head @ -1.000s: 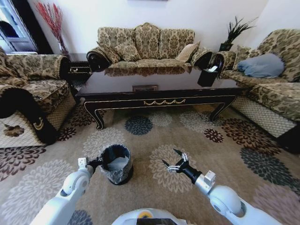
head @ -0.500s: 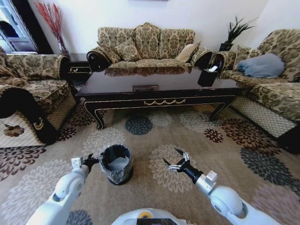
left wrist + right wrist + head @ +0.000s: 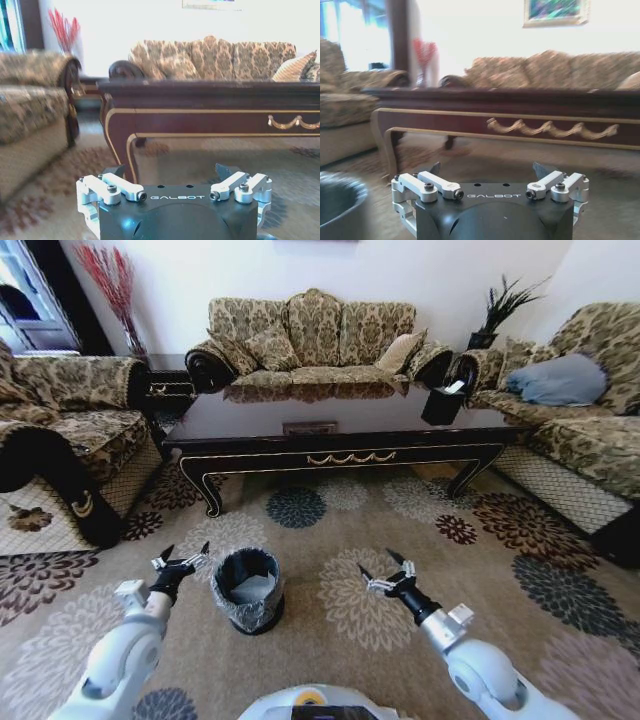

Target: Move to the front of the table and pick up the trash from the floor, then place it into the trash bin.

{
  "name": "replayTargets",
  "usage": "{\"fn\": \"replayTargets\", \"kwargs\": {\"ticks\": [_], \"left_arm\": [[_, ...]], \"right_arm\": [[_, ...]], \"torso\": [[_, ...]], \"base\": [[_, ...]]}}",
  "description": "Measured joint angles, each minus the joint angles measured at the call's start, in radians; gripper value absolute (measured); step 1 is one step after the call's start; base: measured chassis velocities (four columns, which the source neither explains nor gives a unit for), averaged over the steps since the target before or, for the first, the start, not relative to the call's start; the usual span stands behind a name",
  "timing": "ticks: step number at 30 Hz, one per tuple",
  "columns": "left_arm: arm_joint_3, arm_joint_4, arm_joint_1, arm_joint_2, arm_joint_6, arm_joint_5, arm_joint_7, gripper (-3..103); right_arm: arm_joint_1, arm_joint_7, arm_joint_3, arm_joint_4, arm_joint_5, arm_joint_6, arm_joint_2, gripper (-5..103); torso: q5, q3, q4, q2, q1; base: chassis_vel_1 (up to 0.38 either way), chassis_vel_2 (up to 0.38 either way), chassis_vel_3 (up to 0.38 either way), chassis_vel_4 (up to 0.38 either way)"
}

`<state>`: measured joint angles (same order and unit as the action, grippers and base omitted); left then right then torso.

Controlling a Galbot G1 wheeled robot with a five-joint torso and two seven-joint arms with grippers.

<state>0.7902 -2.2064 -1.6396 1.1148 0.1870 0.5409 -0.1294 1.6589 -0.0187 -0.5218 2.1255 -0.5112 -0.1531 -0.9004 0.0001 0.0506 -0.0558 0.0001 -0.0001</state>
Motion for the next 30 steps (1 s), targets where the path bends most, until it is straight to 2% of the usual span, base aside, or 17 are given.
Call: {"fn": "replayTargets", "kwargs": {"ticks": [1, 3, 4, 5, 8, 9, 12, 13, 15, 18, 24, 30], "left_arm": [[0.015, -0.004, -0.029, 0.028, -0.055, -0.045, 0.006, 100], [0.021, -0.008, -0.046, 0.047, -0.077, -0.054, 0.007, 100], [0.029, -0.015, -0.073, 0.074, -0.103, -0.061, 0.012, 100], [0.029, -0.015, -0.073, 0.074, -0.103, -0.061, 0.012, 100], [0.052, -0.025, -0.157, 0.136, -0.187, -0.096, 0.040, 100], [0.052, -0.025, -0.157, 0.136, -0.187, -0.096, 0.040, 100], [0.059, -0.030, -0.234, 0.172, -0.264, -0.122, 0.064, 100], [0.060, -0.030, -0.255, 0.184, -0.287, -0.129, 0.071, 100], [0.060, -0.030, -0.262, 0.187, -0.294, -0.131, 0.074, 100], [0.056, -0.038, -0.314, 0.202, -0.349, -0.153, 0.089, 100], [0.042, -0.058, -0.342, 0.212, -0.387, -0.188, 0.088, 100], [0.034, -0.048, -0.343, 0.216, -0.402, -0.190, 0.086, 100]], "right_arm": [[-0.003, 0.003, -0.028, -0.016, 0.032, -0.020, -0.052, 100], [-0.001, 0.007, -0.040, -0.021, 0.047, -0.026, -0.079, 100], [0.006, 0.012, -0.054, -0.027, 0.073, -0.037, -0.123, 100], [0.006, 0.012, -0.054, -0.027, 0.073, -0.037, -0.123, 100], [0.027, 0.013, -0.105, -0.053, 0.133, -0.077, -0.243, 100], [0.027, 0.013, -0.105, -0.053, 0.133, -0.077, -0.243, 100], [0.044, 0.012, -0.150, -0.062, 0.136, -0.103, -0.284, 100], [0.050, 0.009, -0.165, -0.062, 0.137, -0.112, -0.284, 100], [0.053, 0.008, -0.169, -0.062, 0.137, -0.114, -0.284, 100], [0.059, 0.000, -0.190, -0.048, 0.141, -0.134, -0.283, 100], [0.065, -0.007, -0.191, -0.027, 0.143, -0.137, -0.288, 100], [0.077, -0.030, -0.187, -0.022, 0.159, -0.150, -0.305, 100]], "torso": [[0.0000, 0.000, 0.0000, 0.000, 0.000], [-0.0001, 0.000, 0.0001, 0.000, 0.000], [-0.0004, 0.000, 0.0002, 0.000, 0.000], [-0.0004, 0.000, 0.0002, 0.000, 0.000], [-0.0001, 0.000, -0.0001, 0.000, 0.000], [-0.0001, 0.000, -0.0001, 0.000, 0.000], [0.0000, 0.000, 0.0001, 0.000, 0.000], [-0.0004, 0.000, 0.0001, 0.000, 0.000], [-0.0004, 0.000, 0.0001, 0.000, 0.000], [-0.0003, 0.000, 0.0001, 0.000, 0.000], [-0.0001, 0.000, 0.0001, 0.000, 0.000], [-0.0002, 0.000, 0.0000, 0.000, 0.000]], "base": [[0.000, 0.000, 0.000, 0.000], [0.000, 0.000, 0.000, 0.000], [0.000, 0.000, 0.000, 0.000], [0.000, 0.000, 0.000, 0.000], [0.000, 0.000, 0.000, 0.000], [0.000, 0.000, 0.000, 0.000], [0.000, 0.000, 0.000, 0.000], [0.000, 0.000, 0.000, 0.000], [0.000, 0.000, 0.000, 0.000], [0.000, 0.000, 0.000, 0.000], [0.000, 0.000, 0.000, 0.000], [0.000, 0.000, 0.000, 0.000]]}}
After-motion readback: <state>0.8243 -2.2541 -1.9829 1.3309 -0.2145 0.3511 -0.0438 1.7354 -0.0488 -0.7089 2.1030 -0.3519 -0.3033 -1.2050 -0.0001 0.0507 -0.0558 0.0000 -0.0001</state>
